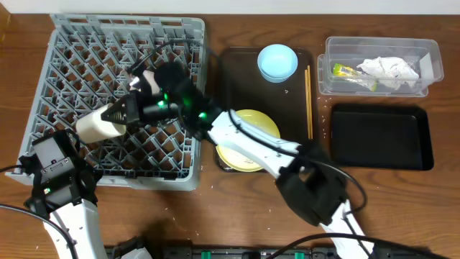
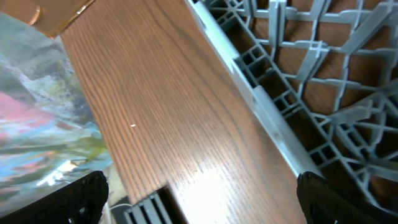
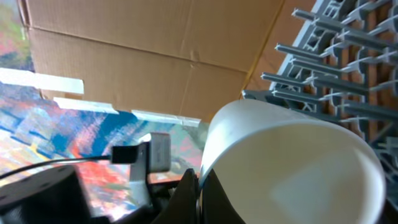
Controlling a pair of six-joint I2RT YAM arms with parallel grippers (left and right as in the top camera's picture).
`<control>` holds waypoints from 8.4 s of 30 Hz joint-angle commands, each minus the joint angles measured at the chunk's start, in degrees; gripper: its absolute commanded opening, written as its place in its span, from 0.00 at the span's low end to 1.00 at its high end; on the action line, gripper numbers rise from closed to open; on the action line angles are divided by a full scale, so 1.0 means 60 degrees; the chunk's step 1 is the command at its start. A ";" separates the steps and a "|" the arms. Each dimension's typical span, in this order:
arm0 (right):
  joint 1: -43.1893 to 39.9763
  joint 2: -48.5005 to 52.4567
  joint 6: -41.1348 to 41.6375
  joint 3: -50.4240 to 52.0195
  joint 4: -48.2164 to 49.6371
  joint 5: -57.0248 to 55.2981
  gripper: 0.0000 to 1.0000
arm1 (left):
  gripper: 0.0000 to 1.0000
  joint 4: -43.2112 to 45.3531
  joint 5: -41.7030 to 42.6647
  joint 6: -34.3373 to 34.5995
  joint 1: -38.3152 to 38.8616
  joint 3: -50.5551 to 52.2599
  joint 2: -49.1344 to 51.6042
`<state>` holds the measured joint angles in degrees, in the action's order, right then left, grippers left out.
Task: Sort waste into correct bins and load items into the dishwasher
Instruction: 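Carry the white cup left and place it into the rack, then return the right gripper to the tray and grasp the light-blue bowl, then carry the light-blue bowl left and insert it into the rack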
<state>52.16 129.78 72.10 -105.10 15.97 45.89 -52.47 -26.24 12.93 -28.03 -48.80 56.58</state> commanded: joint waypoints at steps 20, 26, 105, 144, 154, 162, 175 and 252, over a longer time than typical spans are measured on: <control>0.0080 0.1421 0.1344 0.0062 0.1100 -0.0280 0.01 | 0.98 -0.0036 -0.0495 -0.0368 -0.0047 -0.0175 -0.0018; 0.0098 0.2251 0.2546 0.0062 0.3093 -0.0007 0.01 | 0.98 -0.0036 -0.0495 -0.0368 -0.0047 -0.0175 -0.0018; -0.4040 -0.3104 -0.6182 0.0044 -0.7858 -0.6160 0.65 | 0.98 -0.0036 -0.0492 -0.0364 -0.0047 -0.0175 -0.0018; -0.4805 0.0444 -0.9675 0.0022 -0.7581 -0.7475 0.39 | 0.98 -0.0036 -0.0492 -0.0364 -0.0047 -0.0175 -0.0018; -0.4688 -0.0219 -0.9398 0.0007 -0.7876 -0.7344 0.01 | 0.98 -0.0036 -0.0492 -0.0364 -0.0047 -0.0175 -0.0018; -0.4550 -0.1912 -0.8808 -0.0033 -0.6892 -0.4739 0.01 | 0.98 -0.0036 -0.0492 -0.0364 -0.0047 -0.0175 -0.0018; -0.2892 -0.2466 -0.5100 -0.0033 -0.4197 -0.2739 0.01 | 0.98 -0.0036 -0.0492 -0.0364 -0.0047 -0.0175 -0.0018; -0.4098 -0.0747 -0.2062 -0.0036 -0.1053 -0.3187 0.29 | 0.98 -0.0036 -0.0492 -0.0364 -0.0047 -0.0175 -0.0018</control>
<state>29.02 132.68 65.78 -104.79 10.22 28.51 -52.51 -28.51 11.51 -28.03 -48.80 56.58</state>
